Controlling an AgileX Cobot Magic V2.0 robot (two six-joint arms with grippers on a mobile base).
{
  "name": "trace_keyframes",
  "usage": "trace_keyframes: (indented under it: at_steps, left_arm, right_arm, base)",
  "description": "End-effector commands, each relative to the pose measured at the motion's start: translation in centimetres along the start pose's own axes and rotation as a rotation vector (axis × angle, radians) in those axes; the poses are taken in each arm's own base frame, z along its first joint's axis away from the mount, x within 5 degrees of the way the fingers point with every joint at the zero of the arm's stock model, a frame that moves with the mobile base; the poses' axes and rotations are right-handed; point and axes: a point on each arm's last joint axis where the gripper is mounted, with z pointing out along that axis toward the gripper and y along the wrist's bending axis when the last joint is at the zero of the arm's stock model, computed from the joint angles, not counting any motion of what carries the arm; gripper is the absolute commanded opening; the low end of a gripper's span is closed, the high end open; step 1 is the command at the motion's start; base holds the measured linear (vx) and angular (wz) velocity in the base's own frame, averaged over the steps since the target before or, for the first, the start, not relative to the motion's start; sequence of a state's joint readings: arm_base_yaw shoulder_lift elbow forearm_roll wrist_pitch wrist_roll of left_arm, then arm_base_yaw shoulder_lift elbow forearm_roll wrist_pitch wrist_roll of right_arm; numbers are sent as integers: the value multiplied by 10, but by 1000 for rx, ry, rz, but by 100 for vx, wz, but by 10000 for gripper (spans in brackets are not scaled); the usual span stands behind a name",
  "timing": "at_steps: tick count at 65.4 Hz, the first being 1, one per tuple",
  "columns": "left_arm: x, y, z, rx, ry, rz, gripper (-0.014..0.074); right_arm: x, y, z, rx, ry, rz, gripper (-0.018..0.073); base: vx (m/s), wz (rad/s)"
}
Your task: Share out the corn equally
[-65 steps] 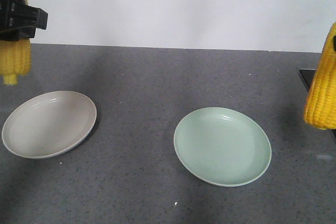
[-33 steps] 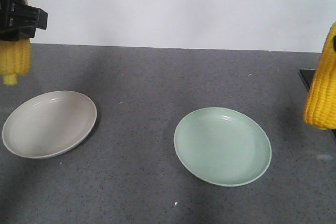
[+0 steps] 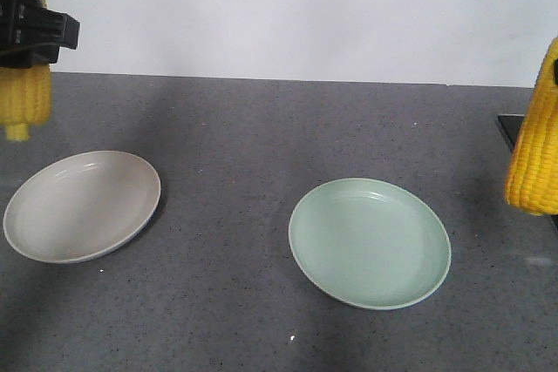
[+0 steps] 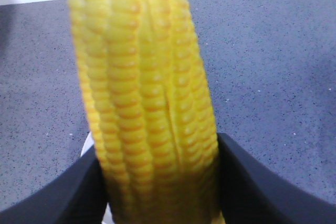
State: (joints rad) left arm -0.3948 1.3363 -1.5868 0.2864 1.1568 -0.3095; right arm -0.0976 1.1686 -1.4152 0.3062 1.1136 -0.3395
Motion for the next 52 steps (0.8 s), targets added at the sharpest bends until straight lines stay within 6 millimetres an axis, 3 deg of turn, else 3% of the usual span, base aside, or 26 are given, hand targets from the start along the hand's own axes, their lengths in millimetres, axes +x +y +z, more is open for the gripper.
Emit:
trace_keyframes:
  at_steps: [1, 52]
  left_arm:
    - [-8, 4, -17, 13, -108, -14, 4]
    - [-8, 4, -17, 13, -108, -14, 4]
  right_arm:
    - [-8, 1, -12, 16, -98, 0, 193]
    - [-9, 3, -12, -1, -103, 8, 193]
  base:
    - [0, 0]
    - [0, 0]
